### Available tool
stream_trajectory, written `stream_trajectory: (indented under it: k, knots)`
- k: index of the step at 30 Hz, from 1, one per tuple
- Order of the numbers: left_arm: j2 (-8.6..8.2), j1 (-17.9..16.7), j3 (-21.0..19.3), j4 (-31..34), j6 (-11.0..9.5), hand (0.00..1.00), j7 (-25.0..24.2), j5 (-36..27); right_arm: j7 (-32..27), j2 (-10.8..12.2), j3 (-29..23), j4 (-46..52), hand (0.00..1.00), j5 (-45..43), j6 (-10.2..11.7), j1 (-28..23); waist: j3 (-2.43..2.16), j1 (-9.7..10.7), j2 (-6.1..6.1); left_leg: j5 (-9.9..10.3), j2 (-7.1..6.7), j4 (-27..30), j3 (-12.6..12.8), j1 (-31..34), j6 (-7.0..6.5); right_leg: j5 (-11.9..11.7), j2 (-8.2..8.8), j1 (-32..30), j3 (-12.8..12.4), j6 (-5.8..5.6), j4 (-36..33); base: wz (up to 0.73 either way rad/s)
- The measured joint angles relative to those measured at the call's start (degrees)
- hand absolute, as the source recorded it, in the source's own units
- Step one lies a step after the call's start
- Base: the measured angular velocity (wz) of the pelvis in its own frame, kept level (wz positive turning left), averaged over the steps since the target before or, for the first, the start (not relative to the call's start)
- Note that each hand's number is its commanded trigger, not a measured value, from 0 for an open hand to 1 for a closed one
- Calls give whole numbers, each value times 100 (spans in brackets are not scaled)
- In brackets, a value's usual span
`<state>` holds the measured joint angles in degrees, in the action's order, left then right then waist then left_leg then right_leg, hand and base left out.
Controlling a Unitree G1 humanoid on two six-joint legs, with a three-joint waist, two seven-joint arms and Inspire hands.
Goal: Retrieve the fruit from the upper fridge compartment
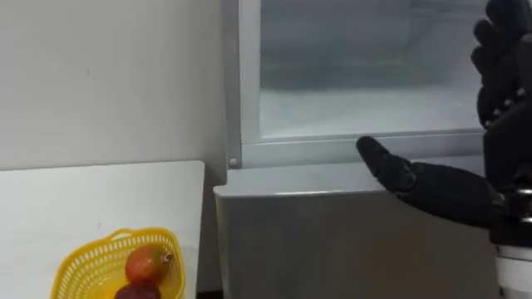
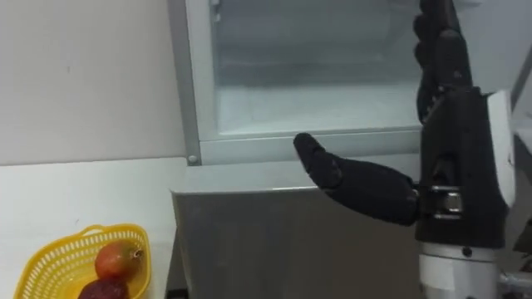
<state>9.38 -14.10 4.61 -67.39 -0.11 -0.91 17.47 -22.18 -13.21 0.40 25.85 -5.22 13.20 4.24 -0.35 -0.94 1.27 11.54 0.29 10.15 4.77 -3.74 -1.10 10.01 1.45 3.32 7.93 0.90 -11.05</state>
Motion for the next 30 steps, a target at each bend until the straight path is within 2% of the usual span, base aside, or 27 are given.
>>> stream_trajectory:
  k: [7, 12, 17, 26, 30]
  knots:
    - [-14, -16, 8, -9, -11, 0, 89, -211, -427, -3, -283, -1, 0, 15, 3, -303, 5, 185, -44, 1, 10, -45, 106, -80, 0, 1, -4, -13, -64, 0, -62, -9]
    - [-68, -12, 93, -27, 12, 0, 142, -227, -451, 0, -280, -22, 0, -324, -6, -792, 14, 245, -65, 5, 11, -54, 133, -80, -2, 1, -2, -32, -79, -1, -67, -2]
    - [-94, -16, 196, -22, 20, 0, 149, -362, -546, -1, -287, -73, 0, -430, -4, -823, 31, 305, -104, 5, 9, -49, 134, -52, -2, 3, -3, -47, -77, -3, -47, 0]
    - [-96, -10, 357, -24, 23, 0, 154, -449, -816, 0, -280, -257, 0, -562, -1, -855, 10, 368, -153, 5, 8, -57, 136, -49, -1, 0, -7, -37, -62, -7, 39, 0]
    - [-144, -5, 341, -37, 51, 0, 159, -447, -833, 22, -275, -263, 0, -567, -16, -1134, -2, 349, -172, 5, 10, -63, 157, -58, -1, 0, -10, -38, -75, -7, 41, -1]
